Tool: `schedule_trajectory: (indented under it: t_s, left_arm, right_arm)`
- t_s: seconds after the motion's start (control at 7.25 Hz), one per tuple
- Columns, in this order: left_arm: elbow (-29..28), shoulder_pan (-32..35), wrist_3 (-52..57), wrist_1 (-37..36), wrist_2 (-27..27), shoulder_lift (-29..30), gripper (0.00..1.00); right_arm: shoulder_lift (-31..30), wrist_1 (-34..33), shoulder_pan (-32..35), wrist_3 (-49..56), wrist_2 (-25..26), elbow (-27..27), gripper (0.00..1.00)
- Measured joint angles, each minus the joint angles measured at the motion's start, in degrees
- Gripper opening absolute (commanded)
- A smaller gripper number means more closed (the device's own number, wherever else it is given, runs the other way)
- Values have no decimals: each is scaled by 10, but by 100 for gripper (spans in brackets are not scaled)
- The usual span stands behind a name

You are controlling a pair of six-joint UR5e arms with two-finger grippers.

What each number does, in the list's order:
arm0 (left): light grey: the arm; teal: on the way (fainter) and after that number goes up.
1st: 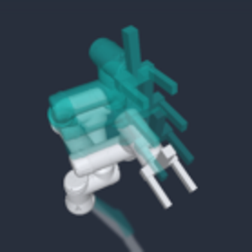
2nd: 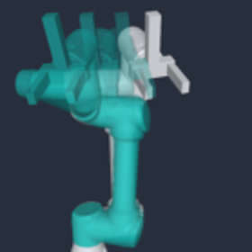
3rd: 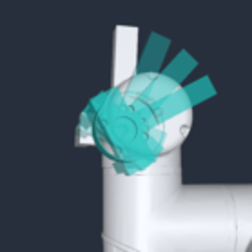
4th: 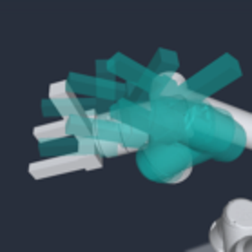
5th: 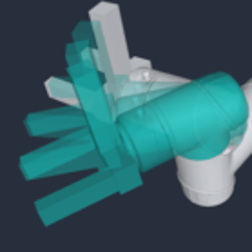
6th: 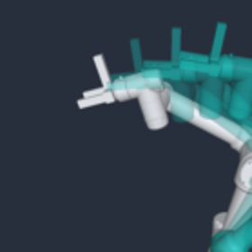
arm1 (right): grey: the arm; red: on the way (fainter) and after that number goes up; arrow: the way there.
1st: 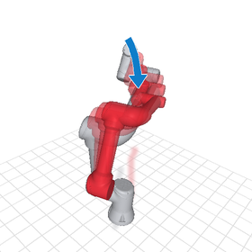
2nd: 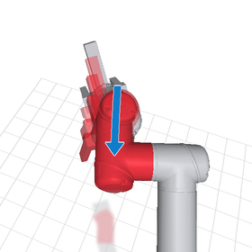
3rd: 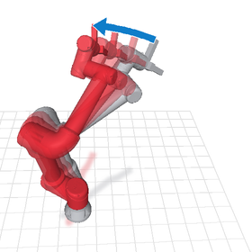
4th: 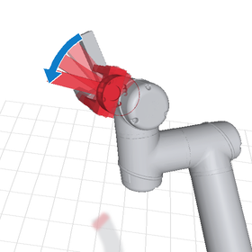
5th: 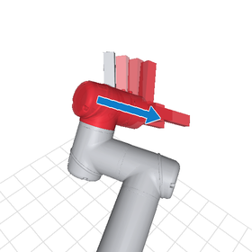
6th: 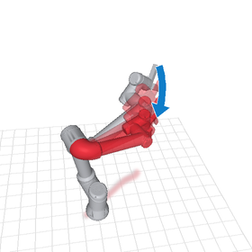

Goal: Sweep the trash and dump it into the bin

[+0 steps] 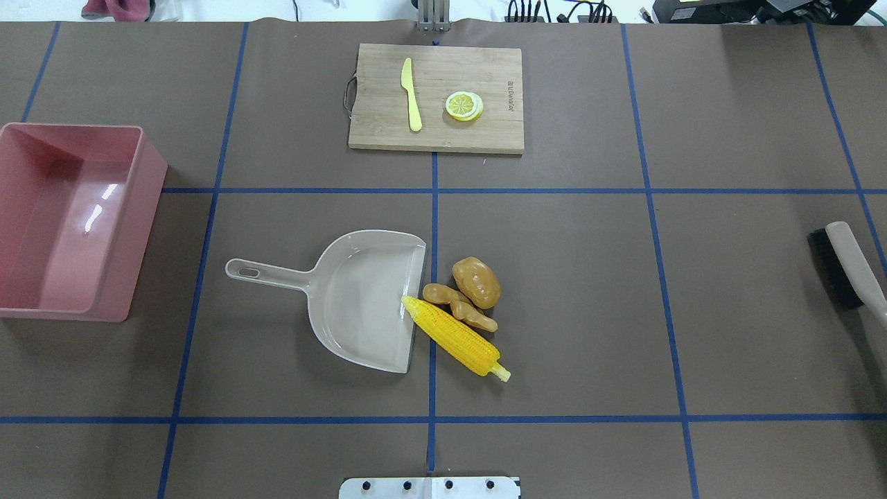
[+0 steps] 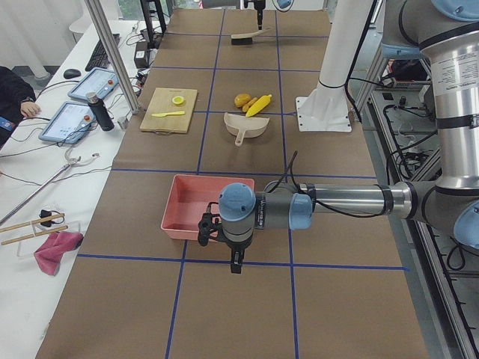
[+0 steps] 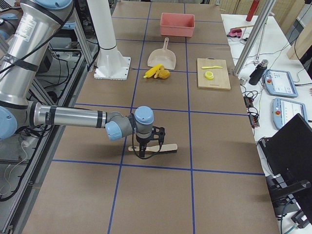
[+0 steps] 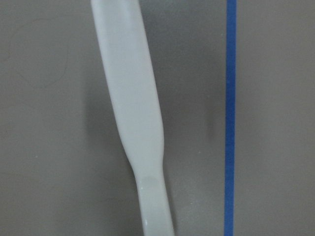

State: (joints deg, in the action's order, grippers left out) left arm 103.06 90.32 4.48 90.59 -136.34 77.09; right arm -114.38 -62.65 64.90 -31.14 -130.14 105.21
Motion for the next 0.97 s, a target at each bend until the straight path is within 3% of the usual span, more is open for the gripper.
schedule_trajectory:
  t_s: [0.28, 0.41, 0.55, 0.69, 0.97]
  left_arm:
    - [39, -18, 0, 2, -10, 9, 98]
    - [62, -48, 0, 4, -14, 16, 98]
    - [77, -96, 1, 5, -14, 35, 98]
    - [84, -145, 1, 6, -12, 68, 98]
    - [81, -237, 0, 5, -9, 167, 99]
  right_arm:
    - [-15, 28, -28, -16, 10, -8, 98]
    - [-21, 39, -41, -19, 16, -9, 84]
    - [-24, 46, -53, -24, 21, -9, 46]
    - [-25, 49, -61, -25, 24, -10, 0]
    - [-25, 52, -66, -23, 26, -10, 0]
